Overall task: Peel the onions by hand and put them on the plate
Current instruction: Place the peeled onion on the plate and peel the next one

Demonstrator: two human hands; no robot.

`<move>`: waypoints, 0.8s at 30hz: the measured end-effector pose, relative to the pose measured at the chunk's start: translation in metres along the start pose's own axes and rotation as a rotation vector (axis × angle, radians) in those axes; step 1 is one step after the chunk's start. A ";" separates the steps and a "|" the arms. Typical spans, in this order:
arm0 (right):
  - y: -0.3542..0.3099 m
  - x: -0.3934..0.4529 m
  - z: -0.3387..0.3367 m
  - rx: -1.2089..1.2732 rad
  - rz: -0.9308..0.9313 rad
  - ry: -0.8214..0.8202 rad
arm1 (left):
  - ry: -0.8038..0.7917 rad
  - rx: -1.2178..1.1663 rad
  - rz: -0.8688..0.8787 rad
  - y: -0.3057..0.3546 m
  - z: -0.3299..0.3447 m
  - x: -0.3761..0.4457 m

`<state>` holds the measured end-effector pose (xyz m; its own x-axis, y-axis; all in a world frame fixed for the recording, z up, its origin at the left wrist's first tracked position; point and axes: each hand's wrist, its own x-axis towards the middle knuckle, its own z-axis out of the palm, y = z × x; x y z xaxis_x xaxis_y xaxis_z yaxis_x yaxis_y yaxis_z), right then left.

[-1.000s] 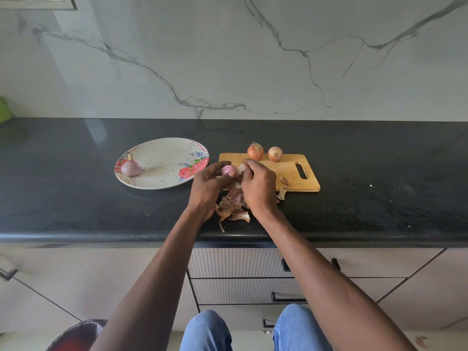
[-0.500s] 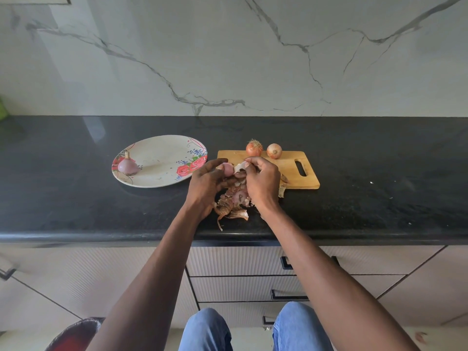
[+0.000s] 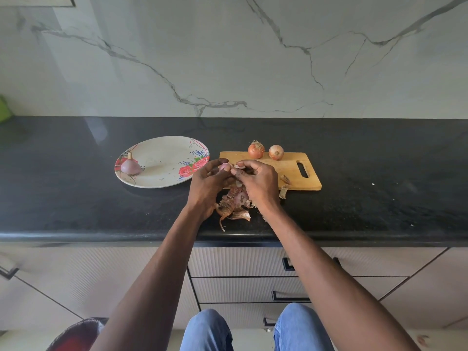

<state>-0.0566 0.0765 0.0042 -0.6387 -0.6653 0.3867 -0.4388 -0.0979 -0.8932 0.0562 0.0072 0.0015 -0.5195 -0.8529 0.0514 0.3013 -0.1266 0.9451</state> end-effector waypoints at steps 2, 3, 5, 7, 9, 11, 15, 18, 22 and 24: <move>0.002 0.000 0.001 0.004 0.007 0.001 | -0.001 -0.015 0.003 0.000 0.000 -0.001; 0.002 0.000 0.001 0.004 0.000 0.008 | 0.001 -0.021 0.005 0.000 0.000 -0.001; 0.000 -0.001 0.001 -0.003 -0.011 0.033 | 0.012 -0.009 0.009 -0.001 0.001 -0.001; -0.001 -0.002 0.001 -0.030 -0.013 0.042 | 0.026 0.017 0.011 -0.001 0.001 -0.001; -0.001 -0.002 0.002 -0.057 -0.026 0.032 | 0.035 0.027 0.010 -0.001 0.001 -0.002; -0.001 -0.003 0.002 -0.062 -0.043 0.025 | 0.026 0.014 0.005 -0.001 0.001 -0.003; -0.002 -0.004 0.001 -0.057 -0.055 0.029 | -0.003 -0.018 -0.035 0.001 0.001 -0.003; -0.003 -0.004 -0.001 -0.038 -0.049 0.041 | -0.001 -0.017 -0.045 0.002 0.001 -0.004; -0.004 -0.003 -0.001 0.029 0.026 0.058 | 0.024 -0.024 -0.027 0.003 0.003 -0.006; -0.004 -0.001 -0.003 0.128 0.110 0.074 | 0.051 -0.052 -0.033 0.005 0.003 -0.006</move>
<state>-0.0554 0.0798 0.0079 -0.7251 -0.6213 0.2970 -0.2830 -0.1245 -0.9510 0.0586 0.0132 0.0064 -0.4883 -0.8727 0.0029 0.3268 -0.1797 0.9278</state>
